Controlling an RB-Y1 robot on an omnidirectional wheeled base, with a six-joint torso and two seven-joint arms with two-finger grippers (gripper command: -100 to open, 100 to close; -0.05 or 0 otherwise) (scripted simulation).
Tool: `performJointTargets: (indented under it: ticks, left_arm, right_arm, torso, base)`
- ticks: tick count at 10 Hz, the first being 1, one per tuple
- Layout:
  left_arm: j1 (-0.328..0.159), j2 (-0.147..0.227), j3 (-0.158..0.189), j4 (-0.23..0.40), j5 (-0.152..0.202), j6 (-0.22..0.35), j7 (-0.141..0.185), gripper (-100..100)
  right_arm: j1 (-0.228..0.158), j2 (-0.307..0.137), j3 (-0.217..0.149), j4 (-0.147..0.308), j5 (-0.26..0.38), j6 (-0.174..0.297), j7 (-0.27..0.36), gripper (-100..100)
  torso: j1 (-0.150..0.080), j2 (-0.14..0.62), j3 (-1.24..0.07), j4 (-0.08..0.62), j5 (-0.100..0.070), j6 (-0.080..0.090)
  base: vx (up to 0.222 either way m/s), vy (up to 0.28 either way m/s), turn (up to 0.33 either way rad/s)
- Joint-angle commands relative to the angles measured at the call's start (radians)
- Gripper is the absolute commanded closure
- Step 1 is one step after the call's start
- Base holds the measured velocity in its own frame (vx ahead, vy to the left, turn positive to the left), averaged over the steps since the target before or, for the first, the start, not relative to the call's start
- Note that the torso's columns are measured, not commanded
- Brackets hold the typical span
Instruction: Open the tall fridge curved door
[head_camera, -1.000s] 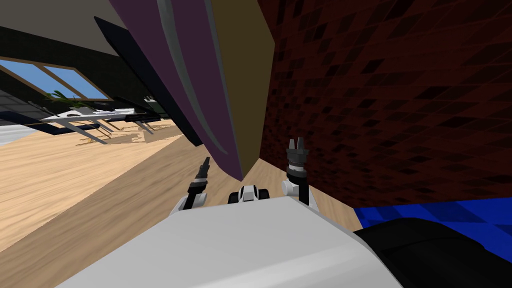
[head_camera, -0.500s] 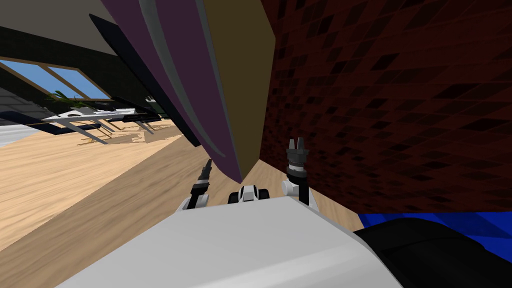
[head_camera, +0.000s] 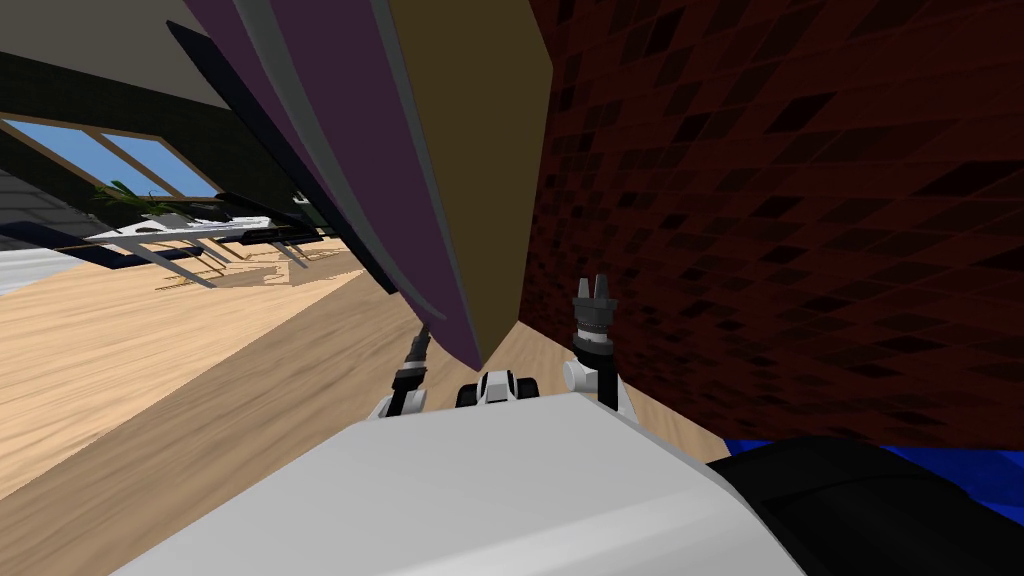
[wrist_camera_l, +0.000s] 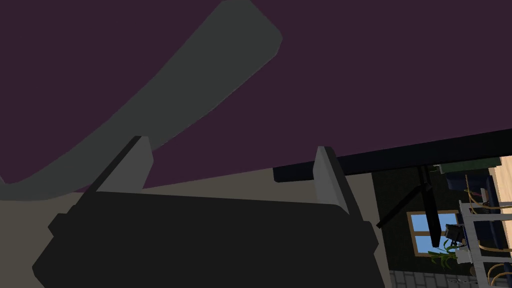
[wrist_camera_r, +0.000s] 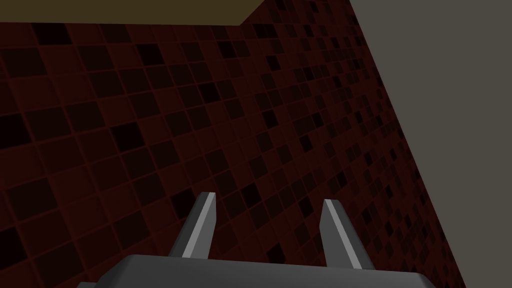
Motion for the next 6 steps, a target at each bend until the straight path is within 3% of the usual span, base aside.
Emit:
performJointTargets:
  ticks: [1,4,6]
  left_arm:
    - [-0.012,-0.064,0.007,0.042,-0.007,-0.013,-0.016,-100]
    - [-0.020,-0.145,0.011,0.066,-0.011,-0.019,-0.023,-100]
    - [-0.038,-0.126,0.011,0.052,-0.008,0.011,-0.018,-100]
  right_arm:
    - [0.000,0.000,0.000,0.000,0.000,0.000,0.000,0]
    - [0.000,0.000,0.000,0.000,0.000,0.000,0.000,0]
    - [0.000,0.000,0.000,0.000,0.000,0.000,0.000,0]
  torso:
    - [0.000,-0.001,-0.001,0.000,0.000,0.000]
    - [0.001,0.000,0.000,0.000,0.000,0.000]
    - [0.001,0.001,0.000,0.000,0.000,0.000]
  base:
    - [0.062,-0.029,0.016]
    - [0.038,-0.016,0.007]
    - [0.008,-0.004,0.007]
